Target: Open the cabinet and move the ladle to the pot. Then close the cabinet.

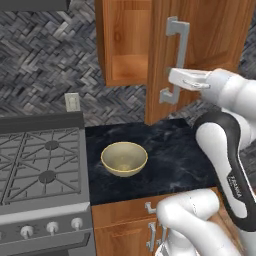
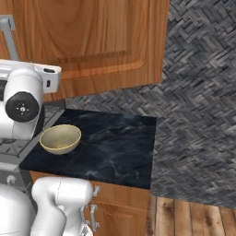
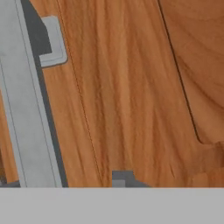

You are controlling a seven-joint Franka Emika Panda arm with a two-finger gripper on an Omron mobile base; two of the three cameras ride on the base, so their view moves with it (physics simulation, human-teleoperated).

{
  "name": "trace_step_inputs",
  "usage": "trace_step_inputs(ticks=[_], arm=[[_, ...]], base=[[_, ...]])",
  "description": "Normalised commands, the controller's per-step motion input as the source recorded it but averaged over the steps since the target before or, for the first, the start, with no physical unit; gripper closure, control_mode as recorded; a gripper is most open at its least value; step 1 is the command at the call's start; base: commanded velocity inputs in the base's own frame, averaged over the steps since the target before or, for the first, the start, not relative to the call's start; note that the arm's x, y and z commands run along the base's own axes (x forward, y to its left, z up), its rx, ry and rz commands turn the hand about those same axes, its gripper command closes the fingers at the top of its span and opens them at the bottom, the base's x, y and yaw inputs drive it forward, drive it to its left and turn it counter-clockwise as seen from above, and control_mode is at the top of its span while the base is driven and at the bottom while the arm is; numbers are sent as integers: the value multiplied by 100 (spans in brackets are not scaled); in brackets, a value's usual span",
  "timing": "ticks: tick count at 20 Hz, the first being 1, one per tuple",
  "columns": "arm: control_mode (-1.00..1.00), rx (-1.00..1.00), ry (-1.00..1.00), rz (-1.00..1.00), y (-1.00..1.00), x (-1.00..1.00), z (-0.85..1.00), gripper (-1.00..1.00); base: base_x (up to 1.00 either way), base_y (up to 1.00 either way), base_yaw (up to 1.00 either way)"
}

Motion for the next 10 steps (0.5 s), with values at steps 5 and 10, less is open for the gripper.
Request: trace_step_inputs(ticks=[5, 10], arm=[[-100, 17, 1, 11, -82, -31, 20, 100], [-100, 15, 8, 17, -83, -29, 13, 100]], base=[[0, 0, 0], [0, 0, 0]])
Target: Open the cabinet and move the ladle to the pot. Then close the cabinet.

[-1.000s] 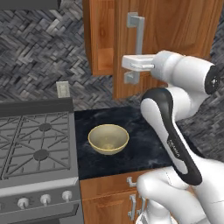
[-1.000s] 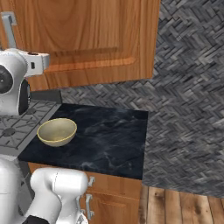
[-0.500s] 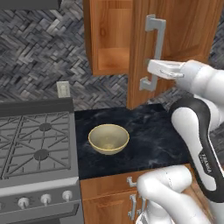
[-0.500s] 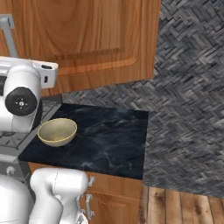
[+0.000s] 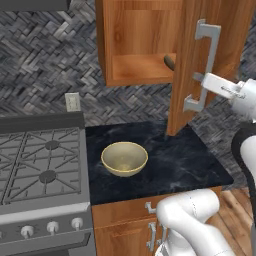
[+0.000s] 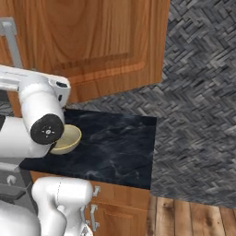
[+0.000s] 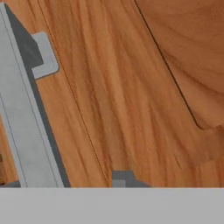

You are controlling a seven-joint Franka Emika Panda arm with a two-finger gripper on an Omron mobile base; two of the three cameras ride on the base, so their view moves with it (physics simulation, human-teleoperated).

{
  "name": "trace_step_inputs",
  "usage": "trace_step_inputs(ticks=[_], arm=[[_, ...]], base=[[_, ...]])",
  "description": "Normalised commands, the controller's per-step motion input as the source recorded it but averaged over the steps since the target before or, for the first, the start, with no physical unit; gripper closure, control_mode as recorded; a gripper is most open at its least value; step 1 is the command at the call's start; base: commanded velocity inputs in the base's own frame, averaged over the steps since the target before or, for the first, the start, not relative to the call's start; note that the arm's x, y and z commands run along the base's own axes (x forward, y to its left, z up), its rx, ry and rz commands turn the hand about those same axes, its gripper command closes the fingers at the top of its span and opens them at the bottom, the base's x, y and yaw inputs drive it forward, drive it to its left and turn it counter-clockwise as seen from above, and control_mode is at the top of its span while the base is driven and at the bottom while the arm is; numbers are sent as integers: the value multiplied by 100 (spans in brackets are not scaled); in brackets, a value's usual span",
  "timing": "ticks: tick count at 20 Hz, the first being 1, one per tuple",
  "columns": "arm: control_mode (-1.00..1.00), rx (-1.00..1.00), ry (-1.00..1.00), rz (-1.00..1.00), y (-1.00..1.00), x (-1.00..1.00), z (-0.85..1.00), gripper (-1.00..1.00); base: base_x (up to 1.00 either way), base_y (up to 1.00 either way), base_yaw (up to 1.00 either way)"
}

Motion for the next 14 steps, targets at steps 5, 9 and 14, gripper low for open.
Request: trace_step_inputs(ticks=[5, 9, 14], arm=[[-100, 6, 11, 26, -84, -7, 0, 100], [-100, 7, 1, 29, -100, -8, 0, 100], [-100, 2, -19, 31, -100, -2, 0, 100]], base=[[0, 0, 0], [0, 0, 0], [0, 0, 0]])
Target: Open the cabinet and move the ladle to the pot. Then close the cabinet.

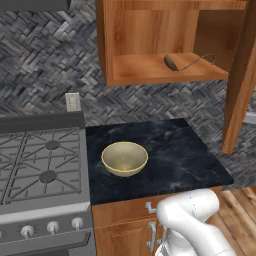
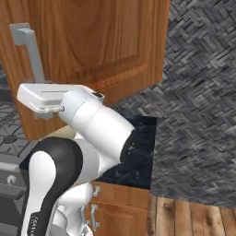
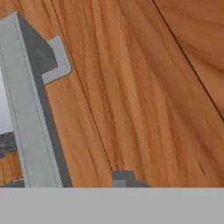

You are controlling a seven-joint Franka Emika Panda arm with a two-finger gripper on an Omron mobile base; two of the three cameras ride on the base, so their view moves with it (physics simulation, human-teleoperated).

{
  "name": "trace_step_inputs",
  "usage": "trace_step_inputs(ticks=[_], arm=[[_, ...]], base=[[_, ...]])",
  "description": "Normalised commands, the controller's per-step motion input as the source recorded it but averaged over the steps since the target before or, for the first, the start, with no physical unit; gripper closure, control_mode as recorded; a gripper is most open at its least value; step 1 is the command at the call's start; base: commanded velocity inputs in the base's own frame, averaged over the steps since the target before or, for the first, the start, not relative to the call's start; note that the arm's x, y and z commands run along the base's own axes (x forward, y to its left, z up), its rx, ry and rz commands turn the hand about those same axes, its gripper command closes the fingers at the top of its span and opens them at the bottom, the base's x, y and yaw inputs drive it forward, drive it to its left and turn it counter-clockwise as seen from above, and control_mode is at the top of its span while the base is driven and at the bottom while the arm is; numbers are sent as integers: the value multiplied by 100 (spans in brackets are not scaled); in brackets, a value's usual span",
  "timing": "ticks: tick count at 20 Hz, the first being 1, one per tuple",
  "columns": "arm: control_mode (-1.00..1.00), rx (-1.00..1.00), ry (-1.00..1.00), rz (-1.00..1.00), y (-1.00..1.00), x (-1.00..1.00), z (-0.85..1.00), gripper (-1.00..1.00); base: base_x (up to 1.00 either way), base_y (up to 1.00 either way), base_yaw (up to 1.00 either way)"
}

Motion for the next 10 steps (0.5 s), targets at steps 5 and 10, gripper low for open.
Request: trace_step_inputs(ticks=[5, 10], arm=[[-100, 0, -29, 26, -95, 0, 0, 100], [-100, -7, -36, 15, -77, 0, 0, 100]], base=[[0, 0, 0], [0, 0, 0]])
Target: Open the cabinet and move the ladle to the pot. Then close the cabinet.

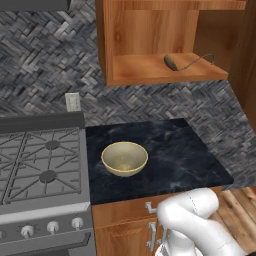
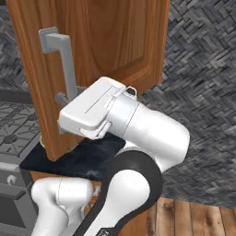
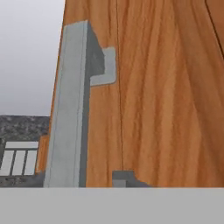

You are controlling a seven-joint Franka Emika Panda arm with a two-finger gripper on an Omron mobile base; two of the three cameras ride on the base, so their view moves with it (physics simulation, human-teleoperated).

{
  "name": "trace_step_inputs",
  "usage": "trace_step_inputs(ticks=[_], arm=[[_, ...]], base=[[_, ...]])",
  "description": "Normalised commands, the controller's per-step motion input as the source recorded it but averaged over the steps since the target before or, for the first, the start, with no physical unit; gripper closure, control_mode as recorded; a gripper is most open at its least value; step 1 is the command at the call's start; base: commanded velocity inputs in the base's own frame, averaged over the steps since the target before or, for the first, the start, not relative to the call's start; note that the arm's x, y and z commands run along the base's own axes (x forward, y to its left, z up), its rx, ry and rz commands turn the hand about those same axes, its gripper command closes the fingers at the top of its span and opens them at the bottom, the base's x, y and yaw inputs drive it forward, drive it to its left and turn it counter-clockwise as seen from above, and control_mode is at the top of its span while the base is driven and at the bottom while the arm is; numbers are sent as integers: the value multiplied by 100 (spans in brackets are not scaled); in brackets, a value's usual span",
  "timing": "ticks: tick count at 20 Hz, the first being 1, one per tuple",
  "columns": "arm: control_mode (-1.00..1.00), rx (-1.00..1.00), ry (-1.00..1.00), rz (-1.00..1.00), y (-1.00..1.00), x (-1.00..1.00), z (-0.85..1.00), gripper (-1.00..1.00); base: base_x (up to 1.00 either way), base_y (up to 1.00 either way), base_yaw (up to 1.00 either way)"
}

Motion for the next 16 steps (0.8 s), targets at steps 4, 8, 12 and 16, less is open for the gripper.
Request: trace_step_inputs(ticks=[4, 8, 12, 16], arm=[[-100, -34, -38, 5, -7, 0, -42, 100], [-100, -48, -26, 0, 2, 15, -68, 100], [-100, 0, -3, 0, -12, 2, -5, 100], [-100, 4, -4, -3, -54, 0, 0, -100]], base=[[0, 0, 0], [0, 0, 0], [0, 0, 0], [0, 0, 0]])
